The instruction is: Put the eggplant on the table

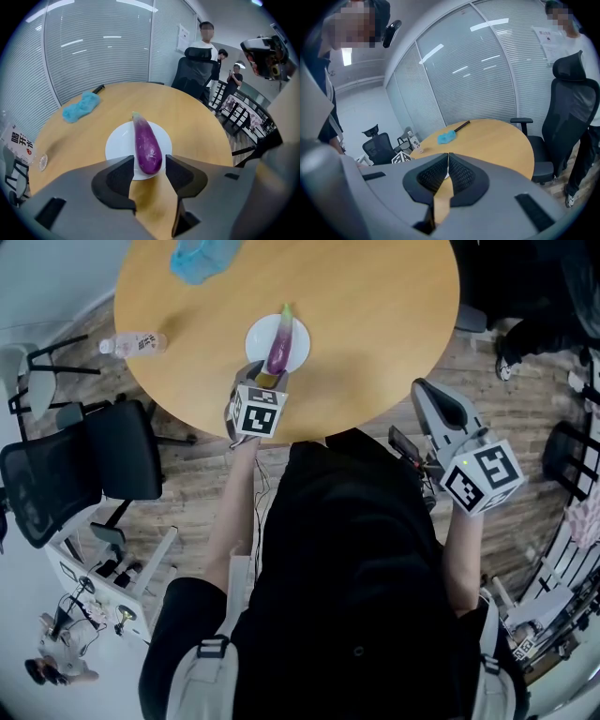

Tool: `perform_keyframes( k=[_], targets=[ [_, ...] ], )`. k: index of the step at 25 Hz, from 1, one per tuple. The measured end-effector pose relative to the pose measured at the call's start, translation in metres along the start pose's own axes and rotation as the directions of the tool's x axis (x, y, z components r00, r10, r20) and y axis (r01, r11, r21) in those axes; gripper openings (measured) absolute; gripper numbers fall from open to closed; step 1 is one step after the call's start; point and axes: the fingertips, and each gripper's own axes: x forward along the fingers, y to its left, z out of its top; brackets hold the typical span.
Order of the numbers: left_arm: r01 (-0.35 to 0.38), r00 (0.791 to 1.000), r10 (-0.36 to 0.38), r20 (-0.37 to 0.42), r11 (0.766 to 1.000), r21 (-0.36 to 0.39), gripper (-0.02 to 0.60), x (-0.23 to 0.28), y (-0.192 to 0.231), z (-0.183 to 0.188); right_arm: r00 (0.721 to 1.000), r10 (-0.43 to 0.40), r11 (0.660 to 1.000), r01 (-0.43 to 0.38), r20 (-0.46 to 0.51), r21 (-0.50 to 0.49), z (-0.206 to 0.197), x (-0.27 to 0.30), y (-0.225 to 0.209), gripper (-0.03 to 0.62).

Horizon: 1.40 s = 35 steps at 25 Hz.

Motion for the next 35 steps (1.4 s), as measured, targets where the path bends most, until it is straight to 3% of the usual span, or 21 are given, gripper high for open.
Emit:
perform_keyframes(
  k=[17,25,35],
  targets=[
    [0.022,0.999,-0.023,0.039,0.999,0.035,0.212,-0.028,-0.001,-0.002,0.999,-0.019,1.0,0.019,0.048,-0.001,-0.001,-0.006,0.03,0.017],
    [0.025,0.994,-0.028,0.103,0.999,0.03,0.212,-0.06,0.0,-0.005,0.996,-0.038,0.999,0.037,0.078,0.011,-0.008,-0.015,0.053,0.017],
    [0.021,0.986,-0.025,0.164,0.999,0.029,0.126,-0.099,0.001,-0.012,0.994,-0.041,0.999,0.04,0.097,0.017,-0.02,-0.017,0.085,0.017]
  ],
)
